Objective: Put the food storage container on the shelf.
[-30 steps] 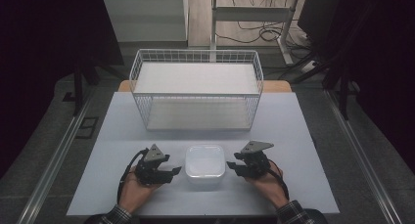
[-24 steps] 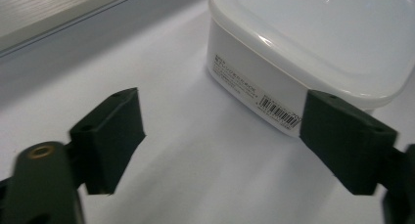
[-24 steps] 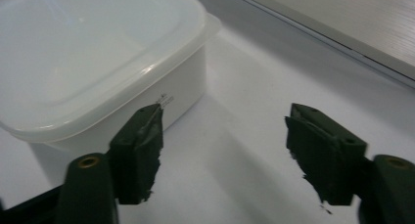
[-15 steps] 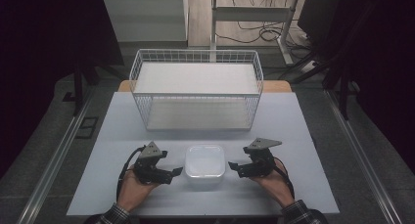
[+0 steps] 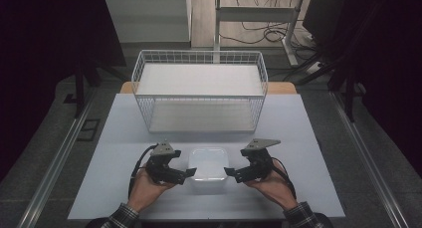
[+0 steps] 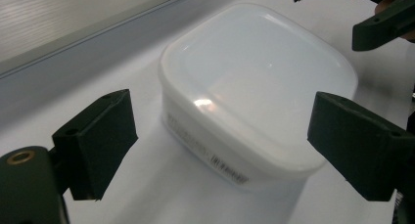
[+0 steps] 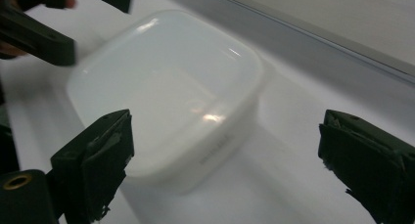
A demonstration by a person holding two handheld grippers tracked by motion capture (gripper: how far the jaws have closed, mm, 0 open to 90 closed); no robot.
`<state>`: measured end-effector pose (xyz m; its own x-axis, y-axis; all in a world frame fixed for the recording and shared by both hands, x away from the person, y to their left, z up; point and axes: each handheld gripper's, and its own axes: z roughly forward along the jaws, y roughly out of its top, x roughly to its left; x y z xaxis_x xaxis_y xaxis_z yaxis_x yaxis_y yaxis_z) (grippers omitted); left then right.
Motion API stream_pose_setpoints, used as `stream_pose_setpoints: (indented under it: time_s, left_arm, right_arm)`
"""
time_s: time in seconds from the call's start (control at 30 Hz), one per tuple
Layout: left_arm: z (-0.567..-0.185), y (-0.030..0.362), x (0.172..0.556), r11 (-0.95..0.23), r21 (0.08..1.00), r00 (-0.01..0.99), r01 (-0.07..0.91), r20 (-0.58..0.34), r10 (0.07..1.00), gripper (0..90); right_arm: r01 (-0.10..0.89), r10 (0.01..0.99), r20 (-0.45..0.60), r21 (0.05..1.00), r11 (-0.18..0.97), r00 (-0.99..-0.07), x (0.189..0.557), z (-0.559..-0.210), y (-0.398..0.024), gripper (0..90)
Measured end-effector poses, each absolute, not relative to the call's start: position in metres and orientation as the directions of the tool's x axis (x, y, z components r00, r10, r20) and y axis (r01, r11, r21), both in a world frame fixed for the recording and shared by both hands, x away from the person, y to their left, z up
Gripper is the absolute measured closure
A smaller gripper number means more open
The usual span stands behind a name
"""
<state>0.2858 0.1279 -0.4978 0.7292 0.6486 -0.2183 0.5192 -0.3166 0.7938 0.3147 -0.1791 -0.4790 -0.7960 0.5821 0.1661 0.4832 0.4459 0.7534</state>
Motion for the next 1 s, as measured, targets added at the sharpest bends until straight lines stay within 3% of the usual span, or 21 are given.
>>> stream_pose_setpoints:
  time_s: [0.17,0.27,0.3,0.5,0.57,0.6,0.73,0.77,0.87,1.0]
  left_arm:
    - [-0.503,0.117,0.298,-0.343,0.773,0.74,0.534,-0.232,0.631,12.7]
    - [-0.508,0.114,0.3,-0.328,0.758,0.738,0.564,-0.285,0.611,11.2]
    - [-0.508,0.114,0.3,-0.323,0.761,0.739,0.563,-0.288,0.609,11.4]
    - [-0.507,0.115,0.29,-0.322,0.751,0.735,0.577,-0.307,0.604,17.5]
    - [-0.504,0.118,0.287,-0.31,0.746,0.721,0.589,-0.312,0.618,25.0]
    - [-0.504,0.12,0.286,-0.294,0.743,0.709,0.602,-0.327,0.624,29.3]
    - [-0.502,0.128,0.277,-0.253,0.731,0.677,0.634,-0.368,0.637,46.0]
    - [-0.502,0.13,0.273,-0.243,0.73,0.674,0.638,-0.376,0.636,46.0]
    - [-0.499,0.134,0.263,-0.241,0.729,0.673,0.641,-0.382,0.634,57.5]
    - [-0.497,0.133,0.259,-0.226,0.732,0.657,0.642,-0.375,0.654,61.3]
  right_arm:
    - [0.481,0.548,0.183,0.74,0.47,-0.816,0.321,-0.483,-0.161,8.2]
    - [0.488,0.54,0.183,0.714,0.501,-0.822,0.324,-0.489,-0.152,7.3]
    - [0.517,0.538,0.225,0.705,0.486,-0.813,0.324,-0.491,-0.152,9.5]
    - [0.549,0.535,0.266,0.681,0.485,-0.802,0.319,-0.492,-0.153,12.0]
    - [0.56,0.543,0.273,0.674,0.482,-0.794,0.315,-0.49,-0.155,17.0]
    - [0.576,0.553,0.284,0.667,0.473,-0.783,0.313,-0.487,-0.158,26.0]
    - [0.596,0.582,0.294,0.674,0.436,-0.758,0.307,-0.48,-0.168,47.7]
    - [0.596,0.582,0.294,0.674,0.436,-0.758,0.307,-0.48,-0.168,47.7]
    - [0.621,0.591,0.327,0.673,0.402,-0.737,0.301,-0.477,-0.176,60.5]
    - [0.651,0.616,0.357,0.673,0.351,-0.702,0.296,-0.476,-0.178,65.2]
